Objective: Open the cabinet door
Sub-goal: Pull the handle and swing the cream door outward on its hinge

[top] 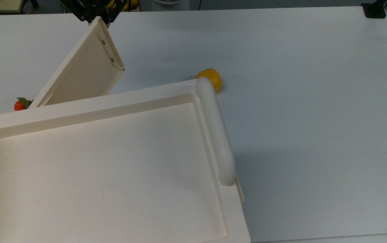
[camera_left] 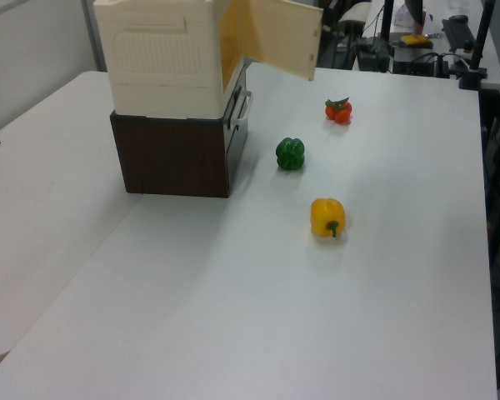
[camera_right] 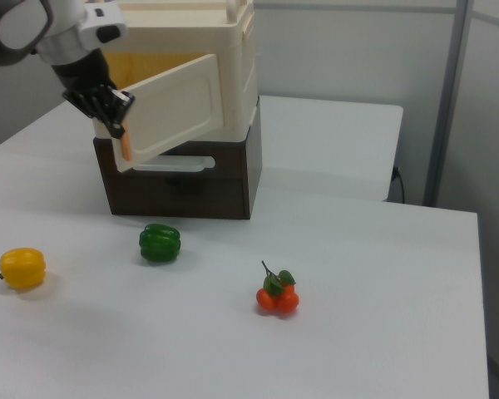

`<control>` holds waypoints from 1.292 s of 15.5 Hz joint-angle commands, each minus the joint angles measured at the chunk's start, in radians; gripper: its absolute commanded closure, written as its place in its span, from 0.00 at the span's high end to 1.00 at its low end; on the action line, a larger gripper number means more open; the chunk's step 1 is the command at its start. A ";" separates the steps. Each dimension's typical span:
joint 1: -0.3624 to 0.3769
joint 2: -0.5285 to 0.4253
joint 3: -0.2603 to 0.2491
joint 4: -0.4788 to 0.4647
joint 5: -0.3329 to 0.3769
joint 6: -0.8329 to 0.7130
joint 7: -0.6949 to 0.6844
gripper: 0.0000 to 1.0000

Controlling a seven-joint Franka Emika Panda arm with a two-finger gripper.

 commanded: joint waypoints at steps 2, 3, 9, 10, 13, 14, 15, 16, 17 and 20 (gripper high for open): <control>-0.007 0.000 -0.097 -0.034 0.012 0.014 -0.097 0.00; -0.009 0.000 -0.112 -0.034 0.012 0.006 -0.114 0.00; -0.019 0.001 -0.198 -0.029 0.028 0.003 -0.191 0.04; -0.021 -0.002 -0.209 -0.029 0.029 -0.005 -0.191 0.08; -0.030 -0.028 -0.243 -0.023 0.029 -0.095 -0.179 0.67; -0.036 -0.046 -0.250 -0.023 0.028 -0.145 -0.179 0.91; -0.039 -0.063 -0.250 -0.022 0.019 -0.208 -0.182 1.00; -0.042 -0.078 -0.250 -0.012 0.017 -0.262 -0.180 1.00; -0.041 -0.089 -0.250 0.006 0.017 -0.310 -0.177 1.00; -0.029 -0.124 -0.234 0.043 0.034 -0.431 -0.121 1.00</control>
